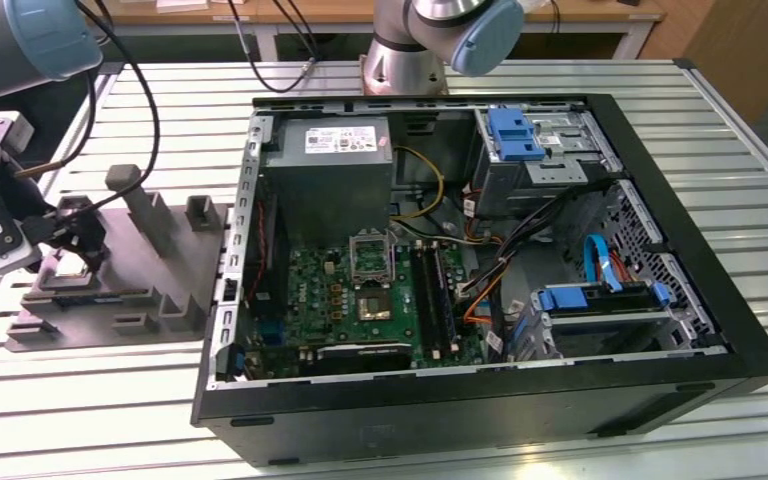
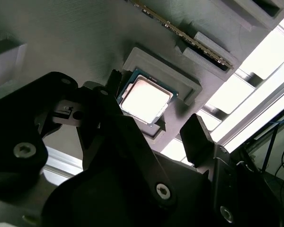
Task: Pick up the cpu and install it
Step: 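Pick up the cpu and move it towards the insertion slot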
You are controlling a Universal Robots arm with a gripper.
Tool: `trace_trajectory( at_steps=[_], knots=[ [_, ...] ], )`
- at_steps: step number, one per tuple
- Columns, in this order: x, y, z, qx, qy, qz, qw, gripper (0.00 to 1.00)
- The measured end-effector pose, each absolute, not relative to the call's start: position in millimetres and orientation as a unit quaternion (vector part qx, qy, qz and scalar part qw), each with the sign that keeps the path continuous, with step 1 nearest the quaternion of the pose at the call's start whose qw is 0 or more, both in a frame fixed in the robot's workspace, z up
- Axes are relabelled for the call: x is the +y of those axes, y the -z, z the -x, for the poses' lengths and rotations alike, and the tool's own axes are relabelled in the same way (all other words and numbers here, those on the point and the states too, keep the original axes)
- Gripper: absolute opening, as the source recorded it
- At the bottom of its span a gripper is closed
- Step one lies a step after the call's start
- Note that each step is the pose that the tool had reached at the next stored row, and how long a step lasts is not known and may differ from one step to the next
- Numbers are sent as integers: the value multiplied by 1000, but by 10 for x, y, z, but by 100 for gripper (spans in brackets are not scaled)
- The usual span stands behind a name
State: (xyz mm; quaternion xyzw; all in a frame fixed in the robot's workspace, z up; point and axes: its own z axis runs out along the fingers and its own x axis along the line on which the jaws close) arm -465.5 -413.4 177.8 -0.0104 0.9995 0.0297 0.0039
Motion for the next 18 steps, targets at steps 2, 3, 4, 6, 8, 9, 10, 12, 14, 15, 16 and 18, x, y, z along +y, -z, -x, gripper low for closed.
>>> trace_trajectory(
  at_steps=[2,3,4,6,8,9,10,12,14,15,16,18],
  knots=[
    [-4134,-1779,4655,999,-30,10,4,75],
    [-4134,-1778,4655,999,-30,10,4,75],
    [-4134,-1779,4656,999,-30,10,4,68],
    [-4134,-1779,4656,999,-30,10,4,68],
    [-4134,-1781,4656,999,-30,10,4,68],
    [-4134,-1781,4656,999,-30,10,4,68],
    [-4134,-1782,4656,999,-30,10,4,68],
    [-4134,-1782,4656,999,-30,10,4,67],
    [-4134,-1783,4655,999,-30,10,4,60],
    [-4133,-1783,4654,999,-30,10,4,60],
    [-4133,-1783,4651,999,-30,10,4,60],
    [-4134,-1782,4644,999,-30,10,4,60]
  ],
)
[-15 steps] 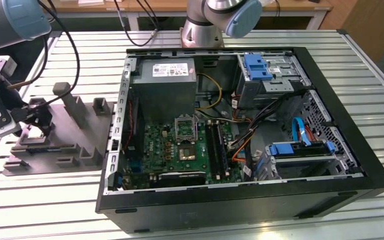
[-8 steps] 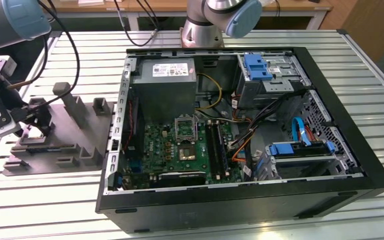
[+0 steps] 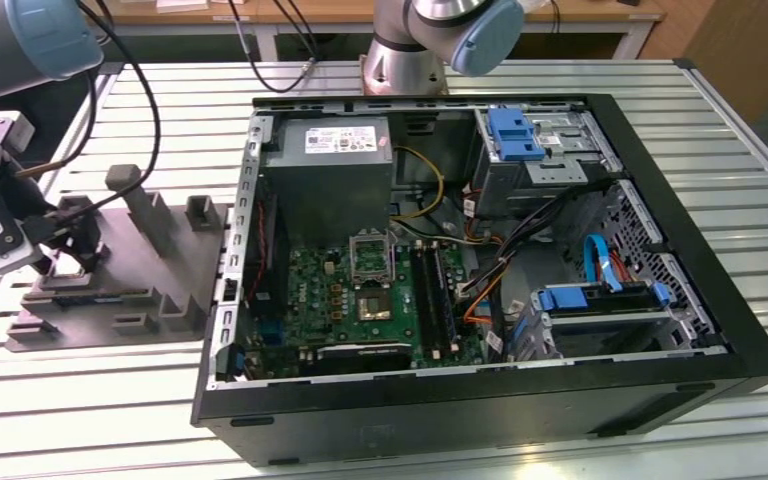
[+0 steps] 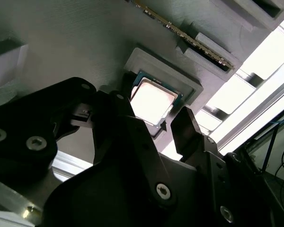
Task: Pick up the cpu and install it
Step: 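Pick up the cpu and move it towards the insertion slot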
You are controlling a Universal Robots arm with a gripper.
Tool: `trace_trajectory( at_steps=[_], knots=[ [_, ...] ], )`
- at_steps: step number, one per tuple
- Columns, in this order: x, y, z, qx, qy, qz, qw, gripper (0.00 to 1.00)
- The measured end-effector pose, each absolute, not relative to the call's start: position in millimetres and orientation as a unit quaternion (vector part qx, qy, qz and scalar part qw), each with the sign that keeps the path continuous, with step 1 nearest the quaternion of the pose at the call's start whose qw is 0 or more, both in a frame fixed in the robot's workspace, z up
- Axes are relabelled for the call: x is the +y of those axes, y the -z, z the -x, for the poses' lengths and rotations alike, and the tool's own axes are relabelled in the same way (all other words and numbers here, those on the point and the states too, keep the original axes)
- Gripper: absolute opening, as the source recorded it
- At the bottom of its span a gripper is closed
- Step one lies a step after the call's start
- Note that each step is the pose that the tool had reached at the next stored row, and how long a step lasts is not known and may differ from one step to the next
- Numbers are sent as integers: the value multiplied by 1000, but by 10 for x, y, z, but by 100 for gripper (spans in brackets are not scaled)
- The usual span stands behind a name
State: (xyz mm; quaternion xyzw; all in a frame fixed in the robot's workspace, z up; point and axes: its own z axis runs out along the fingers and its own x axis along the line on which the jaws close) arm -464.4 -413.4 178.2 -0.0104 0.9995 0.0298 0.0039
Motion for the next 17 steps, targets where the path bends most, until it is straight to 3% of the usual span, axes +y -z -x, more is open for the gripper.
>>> trace_trajectory(
  at_steps=[17],
  knots=[
    [-4133,-1798,4591,999,-30,10,3,60]
  ],
)
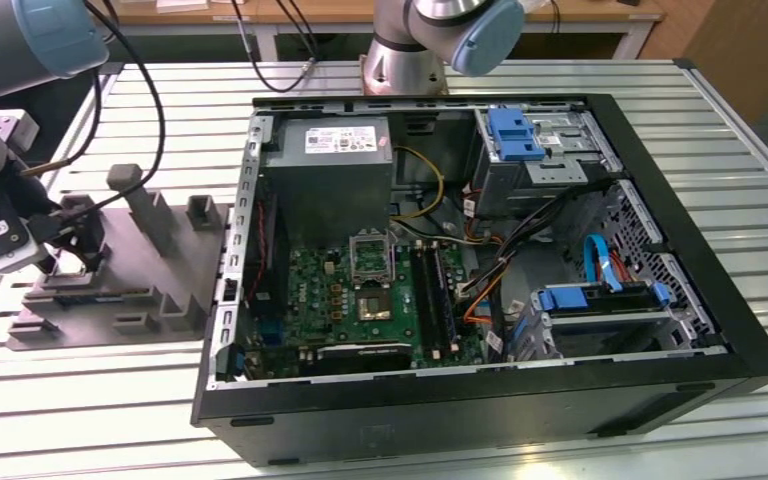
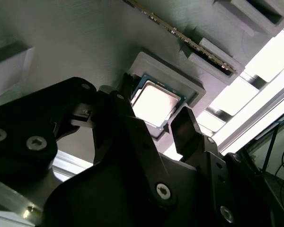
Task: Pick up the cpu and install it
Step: 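Pick up the cpu and move it towards the insertion slot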
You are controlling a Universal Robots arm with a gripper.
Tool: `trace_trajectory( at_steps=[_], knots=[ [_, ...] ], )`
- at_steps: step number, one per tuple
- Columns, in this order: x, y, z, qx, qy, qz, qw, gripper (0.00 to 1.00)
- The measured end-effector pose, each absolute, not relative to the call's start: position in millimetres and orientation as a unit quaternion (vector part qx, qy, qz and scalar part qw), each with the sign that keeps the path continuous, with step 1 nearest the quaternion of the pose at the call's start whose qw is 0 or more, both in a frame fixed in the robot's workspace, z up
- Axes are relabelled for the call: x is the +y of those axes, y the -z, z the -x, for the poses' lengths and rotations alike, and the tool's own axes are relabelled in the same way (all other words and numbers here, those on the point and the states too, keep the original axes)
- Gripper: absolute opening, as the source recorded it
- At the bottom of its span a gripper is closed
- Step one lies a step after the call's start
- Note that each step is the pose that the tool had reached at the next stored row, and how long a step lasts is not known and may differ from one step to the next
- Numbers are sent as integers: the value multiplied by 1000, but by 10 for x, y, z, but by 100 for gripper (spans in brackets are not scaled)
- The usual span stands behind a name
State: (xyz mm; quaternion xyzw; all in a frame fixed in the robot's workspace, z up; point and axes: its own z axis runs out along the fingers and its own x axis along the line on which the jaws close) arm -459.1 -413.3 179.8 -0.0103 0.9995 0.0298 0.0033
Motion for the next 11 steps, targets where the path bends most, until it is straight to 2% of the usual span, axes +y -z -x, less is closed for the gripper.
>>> trace_trajectory(
  at_steps=[11],
  knots=[
    [-4134,-1816,4581,999,-30,10,3,60]
  ],
)
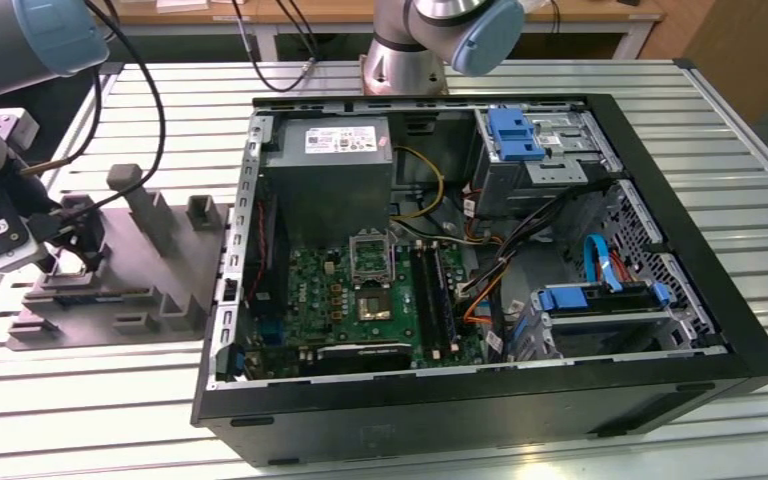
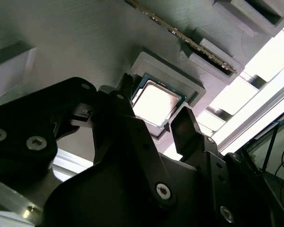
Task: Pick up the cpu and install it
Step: 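Pick up the cpu and move it towards the insertion slot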
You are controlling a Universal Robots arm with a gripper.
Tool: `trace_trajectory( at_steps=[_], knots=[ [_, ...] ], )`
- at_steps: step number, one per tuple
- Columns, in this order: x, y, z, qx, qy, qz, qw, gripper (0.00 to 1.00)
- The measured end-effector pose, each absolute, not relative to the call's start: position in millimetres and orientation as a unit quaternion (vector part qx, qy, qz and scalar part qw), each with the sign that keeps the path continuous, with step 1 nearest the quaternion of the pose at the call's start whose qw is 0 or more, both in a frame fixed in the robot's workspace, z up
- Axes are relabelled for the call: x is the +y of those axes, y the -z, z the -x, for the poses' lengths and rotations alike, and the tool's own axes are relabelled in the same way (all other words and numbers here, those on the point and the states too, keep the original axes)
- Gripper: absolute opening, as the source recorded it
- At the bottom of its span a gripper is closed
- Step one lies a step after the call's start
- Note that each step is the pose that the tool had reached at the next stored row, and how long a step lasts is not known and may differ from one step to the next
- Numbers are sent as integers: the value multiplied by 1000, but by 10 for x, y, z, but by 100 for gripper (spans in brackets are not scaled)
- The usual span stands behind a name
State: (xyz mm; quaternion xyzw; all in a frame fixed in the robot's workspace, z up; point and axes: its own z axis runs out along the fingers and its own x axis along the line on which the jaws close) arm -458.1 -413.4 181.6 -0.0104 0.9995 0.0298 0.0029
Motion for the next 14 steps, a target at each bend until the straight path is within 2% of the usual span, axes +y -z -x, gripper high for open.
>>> trace_trajectory(
  at_steps=[9,10,14],
  knots=[
    [-4134,-1817,4569,999,-30,10,2,58],
    [-4134,-1817,4566,999,-30,10,2,51],
    [-4134,-1822,4563,1000,-30,10,2,51]
  ],
)
